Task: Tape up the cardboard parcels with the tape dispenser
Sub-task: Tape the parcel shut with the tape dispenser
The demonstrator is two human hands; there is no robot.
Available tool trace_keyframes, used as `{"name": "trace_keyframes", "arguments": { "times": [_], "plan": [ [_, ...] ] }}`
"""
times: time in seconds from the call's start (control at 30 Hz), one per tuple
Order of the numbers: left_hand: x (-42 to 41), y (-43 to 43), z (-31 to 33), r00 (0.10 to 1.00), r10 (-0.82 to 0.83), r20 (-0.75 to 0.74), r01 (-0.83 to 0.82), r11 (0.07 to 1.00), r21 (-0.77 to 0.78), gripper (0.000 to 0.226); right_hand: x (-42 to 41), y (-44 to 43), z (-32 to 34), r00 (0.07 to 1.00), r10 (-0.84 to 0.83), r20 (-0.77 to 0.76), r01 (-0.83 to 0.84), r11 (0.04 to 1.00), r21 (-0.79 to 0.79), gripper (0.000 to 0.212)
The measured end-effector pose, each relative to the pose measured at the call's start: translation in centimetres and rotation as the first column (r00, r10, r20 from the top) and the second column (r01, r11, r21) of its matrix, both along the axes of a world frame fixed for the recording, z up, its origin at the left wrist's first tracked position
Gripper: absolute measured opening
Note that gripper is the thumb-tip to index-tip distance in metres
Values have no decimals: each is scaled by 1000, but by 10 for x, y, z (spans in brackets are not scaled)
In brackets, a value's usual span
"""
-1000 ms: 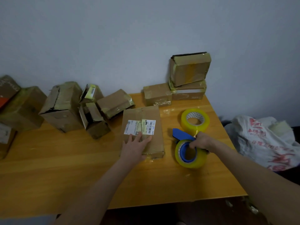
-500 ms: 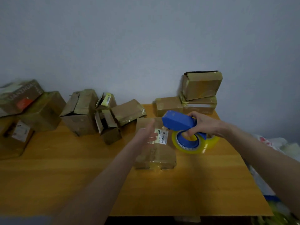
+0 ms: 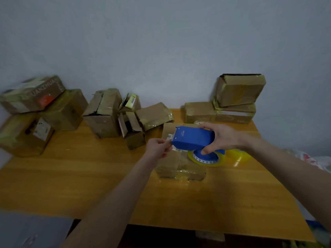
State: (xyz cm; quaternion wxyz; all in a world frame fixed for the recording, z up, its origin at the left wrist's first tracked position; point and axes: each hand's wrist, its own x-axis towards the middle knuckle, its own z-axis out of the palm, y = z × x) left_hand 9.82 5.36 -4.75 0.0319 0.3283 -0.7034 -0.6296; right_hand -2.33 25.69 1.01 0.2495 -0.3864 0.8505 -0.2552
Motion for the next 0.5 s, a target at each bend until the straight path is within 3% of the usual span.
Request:
{"name": "trace_keyframes", "arguments": {
  "times": [0.3,0.5],
  "plan": [
    [36,-45,-11,991,130,35,-127,988,-90,17,-4,27,-9,998,54,-31,-52,997,57,55],
    [57,-38,-39,989,121,84,-111,987,-116,19,-1,56,-22,998,52,30,-55,991,120,55]
  ]
}}
